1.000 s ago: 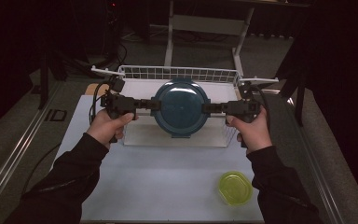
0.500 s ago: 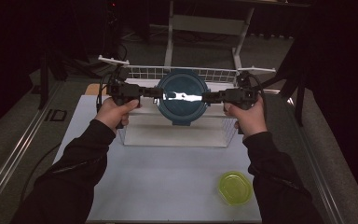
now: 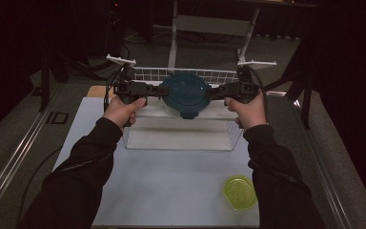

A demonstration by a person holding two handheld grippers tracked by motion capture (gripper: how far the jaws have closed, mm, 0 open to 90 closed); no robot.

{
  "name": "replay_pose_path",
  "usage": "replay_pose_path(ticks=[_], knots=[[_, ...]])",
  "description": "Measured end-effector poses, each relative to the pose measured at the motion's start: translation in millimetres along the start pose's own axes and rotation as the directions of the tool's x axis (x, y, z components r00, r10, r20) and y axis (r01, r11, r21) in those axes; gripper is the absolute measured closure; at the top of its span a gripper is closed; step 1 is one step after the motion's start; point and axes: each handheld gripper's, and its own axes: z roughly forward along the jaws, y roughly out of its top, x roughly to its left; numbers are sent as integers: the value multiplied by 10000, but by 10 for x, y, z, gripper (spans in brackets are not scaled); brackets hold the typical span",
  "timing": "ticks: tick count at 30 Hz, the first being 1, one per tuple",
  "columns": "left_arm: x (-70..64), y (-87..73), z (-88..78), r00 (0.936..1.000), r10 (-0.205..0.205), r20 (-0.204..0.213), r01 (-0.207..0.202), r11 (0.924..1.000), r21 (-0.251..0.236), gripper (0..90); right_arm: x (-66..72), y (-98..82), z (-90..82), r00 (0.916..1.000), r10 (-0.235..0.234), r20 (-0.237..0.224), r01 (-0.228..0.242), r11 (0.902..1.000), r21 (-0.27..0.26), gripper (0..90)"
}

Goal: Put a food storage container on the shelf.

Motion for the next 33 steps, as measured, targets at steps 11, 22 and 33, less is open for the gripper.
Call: replay_pose_path(ticks=[11,22,33], knots=[[-106,-8,-132,9952,679,-707,-721,9957,-590,463,150,-39,-141,9980,-621,-126,615,9970,-464,504],[-251,-275,-368,9819,1797,-597,-1855,9763,-1112,411,382,-351,-249,9805,-1745,-903,1687,9833,-685,505],[-384,-607,-443,9612,2755,151,-2725,9563,-1057,230,522,-702,-208,9568,-2659,-1176,2590,9633,-706,549]])
